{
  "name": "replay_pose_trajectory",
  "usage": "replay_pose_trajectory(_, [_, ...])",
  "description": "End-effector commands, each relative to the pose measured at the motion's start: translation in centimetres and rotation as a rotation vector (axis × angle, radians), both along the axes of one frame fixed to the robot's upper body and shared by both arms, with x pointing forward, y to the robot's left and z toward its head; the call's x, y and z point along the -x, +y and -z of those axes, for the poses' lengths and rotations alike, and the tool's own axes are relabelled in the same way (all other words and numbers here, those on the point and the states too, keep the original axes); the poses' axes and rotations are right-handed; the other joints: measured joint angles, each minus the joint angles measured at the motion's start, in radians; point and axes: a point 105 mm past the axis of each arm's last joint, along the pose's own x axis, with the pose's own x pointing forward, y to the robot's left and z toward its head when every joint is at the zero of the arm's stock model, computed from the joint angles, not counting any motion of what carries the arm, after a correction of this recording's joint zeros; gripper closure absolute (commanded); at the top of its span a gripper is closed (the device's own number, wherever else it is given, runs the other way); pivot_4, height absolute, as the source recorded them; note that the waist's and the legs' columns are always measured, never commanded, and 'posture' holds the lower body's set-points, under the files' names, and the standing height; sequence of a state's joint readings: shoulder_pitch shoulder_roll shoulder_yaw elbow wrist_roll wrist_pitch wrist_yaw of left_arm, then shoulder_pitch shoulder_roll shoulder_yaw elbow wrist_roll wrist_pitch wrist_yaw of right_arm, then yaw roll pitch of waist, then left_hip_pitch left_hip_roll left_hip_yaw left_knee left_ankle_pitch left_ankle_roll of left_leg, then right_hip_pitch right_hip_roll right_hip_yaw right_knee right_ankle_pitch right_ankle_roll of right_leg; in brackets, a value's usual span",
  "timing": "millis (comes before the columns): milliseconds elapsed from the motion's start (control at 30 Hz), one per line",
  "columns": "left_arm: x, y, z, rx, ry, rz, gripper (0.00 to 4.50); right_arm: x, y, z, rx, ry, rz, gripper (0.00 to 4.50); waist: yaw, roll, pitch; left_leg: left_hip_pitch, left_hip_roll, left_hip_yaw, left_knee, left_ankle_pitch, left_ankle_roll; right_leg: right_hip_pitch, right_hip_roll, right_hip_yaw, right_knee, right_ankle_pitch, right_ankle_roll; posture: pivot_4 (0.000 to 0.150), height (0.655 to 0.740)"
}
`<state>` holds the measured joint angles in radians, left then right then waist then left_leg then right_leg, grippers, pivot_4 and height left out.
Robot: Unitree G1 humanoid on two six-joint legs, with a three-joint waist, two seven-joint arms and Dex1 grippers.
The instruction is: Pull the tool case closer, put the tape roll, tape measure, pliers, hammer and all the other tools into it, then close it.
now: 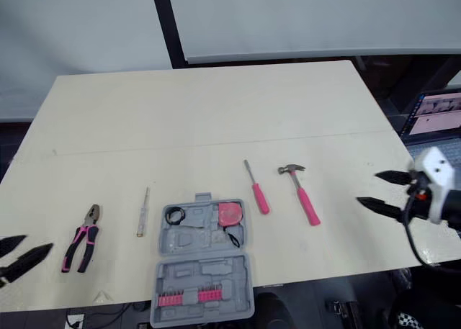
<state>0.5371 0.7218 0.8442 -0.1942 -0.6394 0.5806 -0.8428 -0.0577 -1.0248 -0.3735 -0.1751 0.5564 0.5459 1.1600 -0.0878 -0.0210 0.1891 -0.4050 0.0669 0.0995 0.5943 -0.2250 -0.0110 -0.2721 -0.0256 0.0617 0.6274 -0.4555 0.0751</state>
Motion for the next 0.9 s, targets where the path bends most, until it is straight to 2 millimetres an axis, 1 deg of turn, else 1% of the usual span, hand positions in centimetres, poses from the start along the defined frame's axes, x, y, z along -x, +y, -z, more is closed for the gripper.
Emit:
replay_pose_trajectory(33, [-0.5,-0.7,0.7,0.017,0.024,-0.028,0.00,1.6,5.9,-1.7,-0.052,-0.028,-0.219,0.07,0.003,0.000,0.000,0.000,0.000,0.000,0.000,0.000,0.000,0.000,0.000,0.000,0.000,0.000,0.000,0.150,0.7400])
replay_pose_trajectory(67, [-0.7,-0.6,1.5,0.017,0.034,-0.036,0.00,2.1,7.9,-2.0,-0.072,-0.032,-0.300,0.07,0.004,-0.001,0.000,0.000,0.000,0.000,0.000,0.000,0.000,0.000,0.000,0.000,0.000,0.000,0.000,0.150,0.7400])
replay_pose_trajectory(100, [-1.1,-0.5,2.1,0.014,0.031,-0.044,0.00,2.6,9.6,-2.2,-0.087,-0.037,-0.375,0.07,0.005,-0.001,0.000,0.000,0.000,-0.001,0.000,0.000,0.000,0.000,0.000,0.000,0.000,0.000,0.000,0.150,0.7400])
replay_pose_trajectory(167, [-1.8,-0.3,2.9,-0.006,0.017,-0.055,0.00,3.3,11.7,-2.5,-0.105,-0.044,-0.475,0.07,0.006,-0.001,0.000,0.000,0.000,-0.001,0.001,0.000,0.000,0.000,0.000,0.000,0.000,0.000,0.000,0.150,0.7400])
replay_pose_trajectory(300, [-2.8,-0.3,4.1,-0.062,-0.011,-0.028,0.00,3.5,14.4,-2.8,-0.131,-0.058,-0.591,0.07,0.010,-0.006,0.000,-0.001,-0.001,-0.002,0.001,0.000,0.000,0.000,-0.001,-0.002,-0.002,0.000,0.000,0.150,0.7400])
replay_pose_trajectory(400, [-3.7,0.2,4.6,-0.084,-0.024,-0.027,0.00,3.6,15.8,-3.1,-0.142,-0.065,-0.656,0.07,0.012,-0.006,0.000,-0.001,-0.001,-0.002,0.001,0.000,0.000,0.000,-0.001,-0.002,-0.001,0.000,0.000,0.150,0.7400])
replay_pose_trajectory(433, [-3.9,0.3,4.8,-0.089,-0.027,-0.030,0.00,3.7,16.1,-3.2,-0.147,-0.065,-0.669,0.07,0.012,-0.006,0.000,-0.001,-0.001,-0.002,0.001,0.000,0.000,0.000,-0.001,-0.002,0.000,0.000,0.000,0.150,0.7400])
replay_pose_trajectory(567, [-5.2,-0.1,5.6,-0.114,-0.031,0.014,0.00,3.7,16.5,-3.2,-0.145,-0.062,-0.694,0.07,0.011,-0.006,0.000,-0.001,-0.001,-0.002,0.001,0.001,0.001,0.000,-0.001,-0.002,0.000,0.000,0.000,0.150,0.7400])
replay_pose_trajectory(633, [-5.6,0.3,6.1,-0.133,-0.019,-0.010,0.00,3.7,16.5,-3.3,-0.142,-0.062,-0.698,0.07,0.010,-0.007,0.000,-0.001,-0.001,-0.002,0.001,0.001,0.001,0.000,-0.001,-0.002,0.000,0.000,0.000,0.150,0.7400])
replay_pose_trajectory(700, [-5.7,0.5,6.3,-0.134,-0.018,-0.025,0.00,3.7,16.6,-3.4,-0.146,-0.064,-0.696,0.07,0.009,-0.007,0.000,-0.001,-0.001,-0.002,0.001,0.001,0.001,0.000,-0.001,-0.002,0.001,0.000,0.000,0.150,0.7400])
replay_pose_trajectory(800, [-5.6,-0.3,6.7,-0.128,-0.019,-0.001,0.00,3.6,16.5,-3.5,-0.147,-0.067,-0.687,0.07,0.003,-0.007,-0.001,-0.001,0.000,-0.002,0.001,0.001,0.001,0.000,-0.001,-0.002,0.002,0.000,0.000,0.150,0.7400])
replay_pose_trajectory(900, [-5.7,-0.2,6.8,-0.121,-0.027,-0.029,0.00,3.6,16.4,-3.4,-0.140,-0.065,-0.684,0.07,0.005,-0.007,-0.001,-0.001,0.000,-0.002,0.002,0.001,0.001,0.000,-0.001,-0.002,0.002,0.000,0.001,0.150,0.7400])
